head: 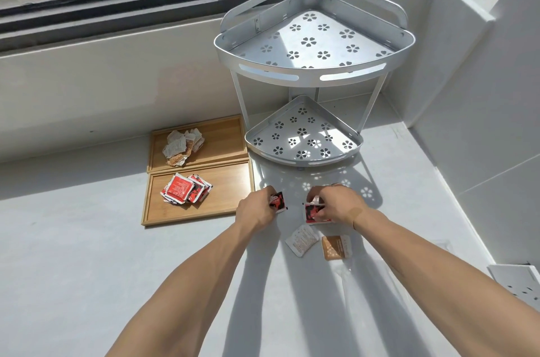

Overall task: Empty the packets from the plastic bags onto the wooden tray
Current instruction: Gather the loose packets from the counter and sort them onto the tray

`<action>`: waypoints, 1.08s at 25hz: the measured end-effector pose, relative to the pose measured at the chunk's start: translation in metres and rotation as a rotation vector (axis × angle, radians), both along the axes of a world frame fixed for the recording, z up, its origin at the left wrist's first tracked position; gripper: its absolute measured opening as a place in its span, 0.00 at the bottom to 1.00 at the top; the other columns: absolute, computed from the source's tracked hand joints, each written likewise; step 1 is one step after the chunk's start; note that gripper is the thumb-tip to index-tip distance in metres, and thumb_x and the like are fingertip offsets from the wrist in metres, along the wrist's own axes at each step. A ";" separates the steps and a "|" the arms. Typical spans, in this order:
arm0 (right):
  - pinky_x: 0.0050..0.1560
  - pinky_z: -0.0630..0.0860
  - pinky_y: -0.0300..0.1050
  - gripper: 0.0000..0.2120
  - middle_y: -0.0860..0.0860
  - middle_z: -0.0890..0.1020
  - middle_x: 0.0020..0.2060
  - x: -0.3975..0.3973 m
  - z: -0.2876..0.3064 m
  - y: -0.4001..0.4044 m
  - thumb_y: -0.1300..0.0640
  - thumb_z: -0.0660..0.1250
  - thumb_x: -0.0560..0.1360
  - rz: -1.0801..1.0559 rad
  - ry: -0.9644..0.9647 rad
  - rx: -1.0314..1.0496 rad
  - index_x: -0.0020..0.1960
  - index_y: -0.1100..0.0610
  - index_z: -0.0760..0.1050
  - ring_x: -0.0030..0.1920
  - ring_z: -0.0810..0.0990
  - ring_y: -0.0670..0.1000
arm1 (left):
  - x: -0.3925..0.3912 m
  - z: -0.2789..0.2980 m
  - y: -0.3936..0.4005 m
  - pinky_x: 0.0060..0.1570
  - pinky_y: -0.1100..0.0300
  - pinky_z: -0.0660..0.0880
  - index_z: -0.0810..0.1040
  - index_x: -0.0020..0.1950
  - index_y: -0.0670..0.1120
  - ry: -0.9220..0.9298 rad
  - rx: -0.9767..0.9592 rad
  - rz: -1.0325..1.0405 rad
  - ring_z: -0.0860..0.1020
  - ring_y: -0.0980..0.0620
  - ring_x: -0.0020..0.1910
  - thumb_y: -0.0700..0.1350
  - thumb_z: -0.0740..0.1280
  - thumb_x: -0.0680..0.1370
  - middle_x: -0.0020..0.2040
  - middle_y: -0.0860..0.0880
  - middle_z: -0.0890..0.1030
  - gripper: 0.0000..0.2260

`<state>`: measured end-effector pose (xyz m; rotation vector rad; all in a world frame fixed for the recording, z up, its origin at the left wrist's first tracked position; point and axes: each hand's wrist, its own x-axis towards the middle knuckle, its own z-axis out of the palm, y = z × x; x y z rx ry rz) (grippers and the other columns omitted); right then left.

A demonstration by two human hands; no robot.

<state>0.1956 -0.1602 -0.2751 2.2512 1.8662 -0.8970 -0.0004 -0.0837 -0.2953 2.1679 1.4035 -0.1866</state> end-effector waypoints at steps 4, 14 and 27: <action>0.42 0.71 0.45 0.20 0.51 0.84 0.46 -0.012 -0.013 -0.010 0.57 0.68 0.71 0.084 -0.168 0.048 0.62 0.47 0.73 0.47 0.77 0.54 | 0.000 0.001 -0.002 0.46 0.50 0.78 0.74 0.58 0.48 -0.020 -0.007 0.007 0.80 0.41 0.49 0.41 0.64 0.75 0.51 0.43 0.83 0.13; 0.42 0.72 0.48 0.09 0.52 0.82 0.45 -0.028 -0.001 -0.013 0.64 0.65 0.71 -0.040 -0.218 0.151 0.49 0.53 0.71 0.43 0.78 0.57 | -0.014 0.013 -0.017 0.50 0.49 0.78 0.75 0.59 0.48 -0.055 -0.010 0.030 0.80 0.42 0.52 0.45 0.65 0.77 0.55 0.44 0.83 0.11; 0.29 0.67 0.40 0.08 0.45 0.80 0.37 -0.125 0.033 0.025 0.50 0.73 0.67 -0.032 0.137 0.197 0.42 0.49 0.75 0.40 0.78 0.49 | -0.143 0.038 0.003 0.47 0.48 0.78 0.80 0.52 0.45 -0.082 0.010 0.118 0.79 0.44 0.47 0.45 0.63 0.78 0.49 0.45 0.82 0.08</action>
